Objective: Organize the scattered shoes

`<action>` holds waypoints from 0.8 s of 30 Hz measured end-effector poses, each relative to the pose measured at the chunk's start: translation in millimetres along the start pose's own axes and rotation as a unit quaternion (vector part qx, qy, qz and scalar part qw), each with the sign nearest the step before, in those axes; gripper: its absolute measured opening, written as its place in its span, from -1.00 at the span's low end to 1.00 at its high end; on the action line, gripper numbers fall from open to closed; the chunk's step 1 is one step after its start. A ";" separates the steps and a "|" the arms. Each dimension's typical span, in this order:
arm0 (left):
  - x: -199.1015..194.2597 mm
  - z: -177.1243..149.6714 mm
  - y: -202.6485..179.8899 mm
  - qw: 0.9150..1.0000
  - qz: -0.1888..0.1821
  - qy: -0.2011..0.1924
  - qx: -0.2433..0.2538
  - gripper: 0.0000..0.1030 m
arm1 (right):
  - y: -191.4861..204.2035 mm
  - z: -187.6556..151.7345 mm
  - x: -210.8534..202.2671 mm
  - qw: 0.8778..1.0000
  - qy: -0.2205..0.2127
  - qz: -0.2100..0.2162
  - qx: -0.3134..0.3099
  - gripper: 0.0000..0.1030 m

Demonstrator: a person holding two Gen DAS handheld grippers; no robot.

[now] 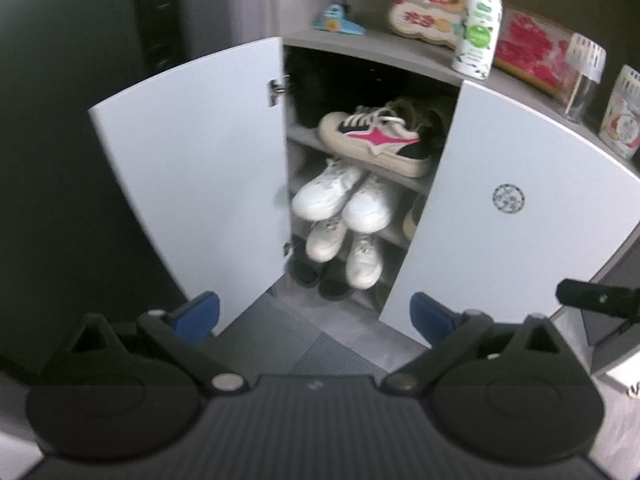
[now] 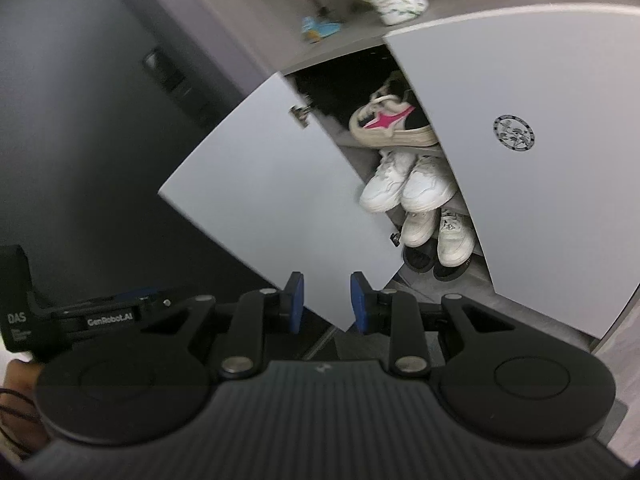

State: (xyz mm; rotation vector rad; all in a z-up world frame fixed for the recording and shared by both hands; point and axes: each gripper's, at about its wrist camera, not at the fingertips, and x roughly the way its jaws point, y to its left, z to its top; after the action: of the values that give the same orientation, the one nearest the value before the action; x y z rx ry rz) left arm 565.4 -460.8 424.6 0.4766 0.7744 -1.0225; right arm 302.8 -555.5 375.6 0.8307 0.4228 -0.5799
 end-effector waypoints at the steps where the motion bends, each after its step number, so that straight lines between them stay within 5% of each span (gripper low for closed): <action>1: -11.3 -12.5 5.0 1.000 0.006 -0.003 -0.008 0.99 | 5.9 -5.8 -6.3 1.000 0.004 -0.001 -0.013 -0.43; 7: -75.1 -69.1 14.6 0.998 0.056 -0.014 -0.030 0.99 | 36.5 -31.6 -41.0 0.997 0.047 0.009 -0.063 -0.43; 13: -141.1 -130.4 13.7 0.986 0.122 -0.007 -0.118 0.99 | 45.6 -39.8 -54.3 0.987 0.089 0.056 -0.122 -0.43; 20: -187.1 -193.5 -25.7 0.943 0.230 0.023 -0.240 0.99 | 23.2 -45.1 -57.9 0.962 0.129 0.104 -0.215 -0.43; 24: -216.1 -212.4 -51.4 0.921 0.247 0.022 -0.301 0.99 | 5.0 -48.7 -73.6 0.948 0.128 0.139 -0.257 -0.43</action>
State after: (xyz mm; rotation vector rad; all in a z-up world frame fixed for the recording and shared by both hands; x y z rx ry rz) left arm 381.7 -215.8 451.7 0.1425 0.9021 -0.2713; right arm 243.4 -491.7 390.1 0.4474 0.6488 -0.0821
